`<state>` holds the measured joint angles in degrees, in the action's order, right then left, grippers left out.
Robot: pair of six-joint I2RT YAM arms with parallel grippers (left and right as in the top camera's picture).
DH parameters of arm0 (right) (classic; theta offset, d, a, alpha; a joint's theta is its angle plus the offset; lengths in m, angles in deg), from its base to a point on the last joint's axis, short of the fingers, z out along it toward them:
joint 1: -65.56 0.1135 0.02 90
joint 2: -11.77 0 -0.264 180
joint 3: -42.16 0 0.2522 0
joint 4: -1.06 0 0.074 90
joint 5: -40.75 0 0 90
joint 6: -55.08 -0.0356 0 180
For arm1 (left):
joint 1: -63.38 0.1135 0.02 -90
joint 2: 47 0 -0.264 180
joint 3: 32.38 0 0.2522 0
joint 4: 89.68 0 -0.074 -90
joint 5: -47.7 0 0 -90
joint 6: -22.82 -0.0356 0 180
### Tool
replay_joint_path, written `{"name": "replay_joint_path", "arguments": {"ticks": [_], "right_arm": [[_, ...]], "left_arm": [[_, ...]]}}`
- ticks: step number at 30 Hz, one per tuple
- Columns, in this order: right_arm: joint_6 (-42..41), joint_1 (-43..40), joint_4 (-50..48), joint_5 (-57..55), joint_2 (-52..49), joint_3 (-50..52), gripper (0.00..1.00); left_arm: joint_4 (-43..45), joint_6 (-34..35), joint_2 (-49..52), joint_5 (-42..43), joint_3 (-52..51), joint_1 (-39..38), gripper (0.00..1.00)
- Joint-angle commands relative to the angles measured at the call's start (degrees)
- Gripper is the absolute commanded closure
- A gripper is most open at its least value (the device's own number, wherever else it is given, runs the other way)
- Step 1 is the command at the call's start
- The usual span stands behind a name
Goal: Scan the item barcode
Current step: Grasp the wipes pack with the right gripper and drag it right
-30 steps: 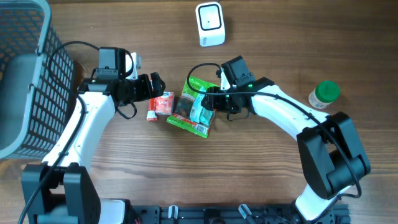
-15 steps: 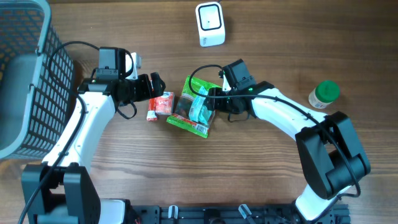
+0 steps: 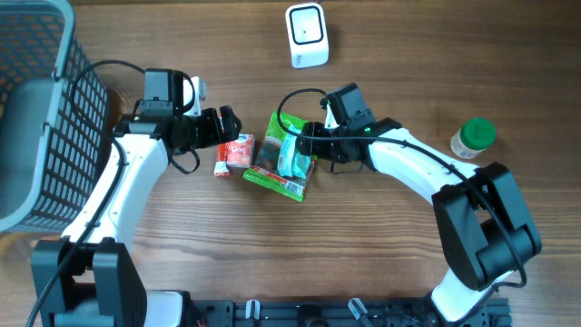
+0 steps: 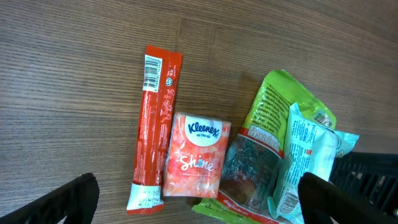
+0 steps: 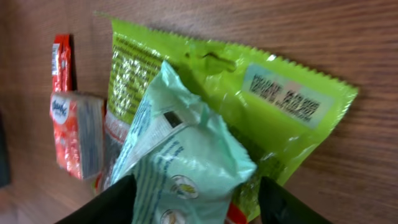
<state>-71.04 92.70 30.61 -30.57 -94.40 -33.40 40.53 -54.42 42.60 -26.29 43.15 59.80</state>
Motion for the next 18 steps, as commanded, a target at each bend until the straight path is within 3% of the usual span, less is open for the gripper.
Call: {"name": "replay_joint_path", "arguments": {"ticks": [1, 5, 10, 11, 14, 15, 18], "right_arm": [[-0.5, 0.2, -1.2, -5.3, 0.3, 0.1, 0.32], [-0.6, 0.4, -3.2, -5.2, -0.6, 0.4, 0.33], [-2.2, 1.6, -4.4, -4.1, -3.5, 0.4, 0.44], [-2.2, 1.9, -4.9, -4.1, -4.0, 0.4, 0.48], [-0.6, 2.4, -5.3, -4.1, -4.6, 0.4, 0.87], [1.1, 2.3, -5.3, -4.1, -4.6, 0.3, 0.96], [5.2, 1.1, -4.9, -1.3, -3.5, 0.3, 0.96]], "left_arm": [[0.2, -0.1, -0.6, 0.5, 0.8, 0.5, 0.00], [0.2, -0.1, -0.6, 0.5, 0.8, 0.5, 0.00], [0.2, -0.1, -0.6, 0.5, 0.8, 0.5, 0.00], [0.2, -0.1, -0.6, 0.5, 0.8, 0.5, 0.00], [0.2, -0.1, -0.6, 0.5, 0.8, 0.5, 0.00], [0.2, -0.1, -0.6, 0.5, 0.8, 0.5, 0.00], [0.2, -0.1, -0.6, 0.5, 0.8, 0.5, 0.00]]}}
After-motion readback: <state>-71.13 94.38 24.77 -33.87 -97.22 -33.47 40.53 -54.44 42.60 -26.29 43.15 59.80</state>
